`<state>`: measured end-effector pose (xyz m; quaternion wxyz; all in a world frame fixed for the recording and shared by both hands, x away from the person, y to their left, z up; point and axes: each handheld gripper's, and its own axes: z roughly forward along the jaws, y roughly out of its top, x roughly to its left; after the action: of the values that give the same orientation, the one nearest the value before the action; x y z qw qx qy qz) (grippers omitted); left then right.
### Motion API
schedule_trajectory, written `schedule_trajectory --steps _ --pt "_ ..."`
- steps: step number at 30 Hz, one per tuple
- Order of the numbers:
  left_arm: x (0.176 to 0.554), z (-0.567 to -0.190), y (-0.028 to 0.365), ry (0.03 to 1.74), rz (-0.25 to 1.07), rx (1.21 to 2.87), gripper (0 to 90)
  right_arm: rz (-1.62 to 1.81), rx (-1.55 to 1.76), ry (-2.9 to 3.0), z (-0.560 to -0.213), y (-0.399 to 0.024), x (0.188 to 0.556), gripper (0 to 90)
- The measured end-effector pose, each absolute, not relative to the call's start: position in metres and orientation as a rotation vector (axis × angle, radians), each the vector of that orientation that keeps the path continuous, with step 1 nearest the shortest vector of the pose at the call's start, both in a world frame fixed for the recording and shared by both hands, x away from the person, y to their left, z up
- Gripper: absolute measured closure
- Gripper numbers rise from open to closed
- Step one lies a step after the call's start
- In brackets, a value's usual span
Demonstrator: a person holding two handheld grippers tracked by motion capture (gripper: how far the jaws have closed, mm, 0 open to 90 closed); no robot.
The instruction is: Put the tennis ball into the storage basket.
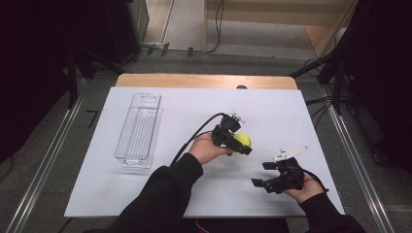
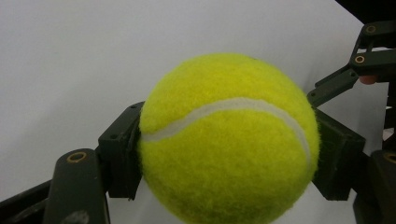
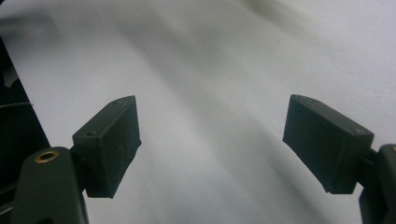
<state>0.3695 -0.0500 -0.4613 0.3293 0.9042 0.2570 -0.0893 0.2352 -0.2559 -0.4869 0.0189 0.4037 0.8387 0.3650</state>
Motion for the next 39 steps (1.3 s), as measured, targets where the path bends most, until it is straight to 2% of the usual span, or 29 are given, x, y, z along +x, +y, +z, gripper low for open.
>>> schedule_trajectory --steps 39 --pt "0.377 -0.417 -0.002 0.727 -0.187 2.303 26.4 1.142 1.261 2.598 -0.487 -0.255 0.236 16.8"
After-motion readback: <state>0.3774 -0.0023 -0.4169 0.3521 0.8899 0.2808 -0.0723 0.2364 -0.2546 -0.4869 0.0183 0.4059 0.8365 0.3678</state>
